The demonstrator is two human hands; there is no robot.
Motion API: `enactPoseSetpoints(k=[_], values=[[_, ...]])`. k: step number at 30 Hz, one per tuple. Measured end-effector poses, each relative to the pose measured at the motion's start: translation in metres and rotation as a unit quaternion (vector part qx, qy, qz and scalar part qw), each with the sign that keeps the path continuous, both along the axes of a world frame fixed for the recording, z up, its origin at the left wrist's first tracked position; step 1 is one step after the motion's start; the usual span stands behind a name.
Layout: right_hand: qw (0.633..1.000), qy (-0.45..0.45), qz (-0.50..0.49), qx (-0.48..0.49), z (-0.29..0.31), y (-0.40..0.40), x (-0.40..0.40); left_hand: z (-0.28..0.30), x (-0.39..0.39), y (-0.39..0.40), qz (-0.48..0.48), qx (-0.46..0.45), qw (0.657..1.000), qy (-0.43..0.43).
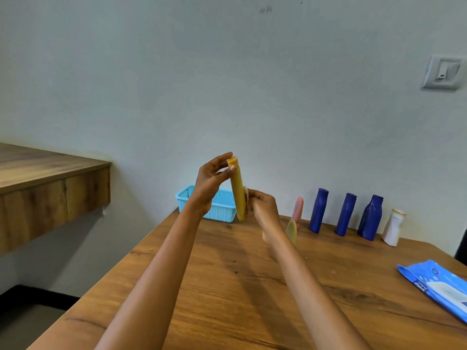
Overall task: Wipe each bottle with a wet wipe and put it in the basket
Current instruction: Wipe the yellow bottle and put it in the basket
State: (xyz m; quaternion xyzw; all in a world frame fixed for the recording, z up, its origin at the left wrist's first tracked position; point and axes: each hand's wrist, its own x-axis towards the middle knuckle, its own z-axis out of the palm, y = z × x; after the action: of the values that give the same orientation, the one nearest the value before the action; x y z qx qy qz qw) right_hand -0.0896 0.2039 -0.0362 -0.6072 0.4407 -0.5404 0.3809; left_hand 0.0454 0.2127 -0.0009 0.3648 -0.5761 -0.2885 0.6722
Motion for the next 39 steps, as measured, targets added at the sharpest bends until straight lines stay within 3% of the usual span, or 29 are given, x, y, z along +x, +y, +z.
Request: enactPoseSetpoints(k=[3, 5, 7, 10, 13, 15, 19, 22, 27, 31, 39], values=[[0.996, -0.025, 0.009, 0.079, 0.001, -0.002, 0.002, 0.0, -0.005, 0.0, 0.024, -0.009, 0.999, 0.033], [0.973, -0.147, 0.055, 0.169, 0.003, 0.001, 0.002, 0.0, -0.01, 0.001, 0.03, -0.016, 0.998, 0.053], [0.923, -0.288, 0.102, 0.233, 0.005, 0.005, 0.0, 0.001, -0.013, 0.001, 0.046, -0.025, 0.997, 0.056], [0.892, -0.353, 0.128, 0.251, 0.005, 0.006, -0.005, 0.003, -0.016, 0.002, 0.065, -0.042, 0.996, 0.037], [0.914, -0.298, 0.12, 0.248, 0.003, 0.004, -0.005, 0.002, -0.014, 0.0, 0.078, -0.046, 0.995, 0.029], [0.945, -0.208, 0.098, 0.232, 0.004, 0.005, -0.005, 0.001, -0.014, 0.0, 0.092, -0.047, 0.994, 0.027], [0.992, -0.055, -0.01, 0.111, 0.001, 0.005, 0.0, 0.004, -0.013, -0.003, 0.122, -0.037, 0.991, 0.035], [0.997, -0.056, -0.041, -0.015, 0.006, 0.004, 0.003, -0.001, -0.014, -0.01, 0.154, -0.008, 0.988, 0.008], [0.985, 0.077, -0.057, -0.146, 0.017, 0.012, 0.004, -0.002, -0.025, -0.013, 0.12, 0.025, 0.992, 0.007], [0.979, 0.055, -0.077, -0.18, 0.014, 0.012, -0.001, 0.003, -0.03, -0.014, 0.08, 0.042, 0.996, -0.006], [0.994, -0.071, 0.029, -0.083, 0.016, 0.004, -0.008, 0.006, -0.006, -0.008, -0.009, 0.048, 0.998, 0.045]])
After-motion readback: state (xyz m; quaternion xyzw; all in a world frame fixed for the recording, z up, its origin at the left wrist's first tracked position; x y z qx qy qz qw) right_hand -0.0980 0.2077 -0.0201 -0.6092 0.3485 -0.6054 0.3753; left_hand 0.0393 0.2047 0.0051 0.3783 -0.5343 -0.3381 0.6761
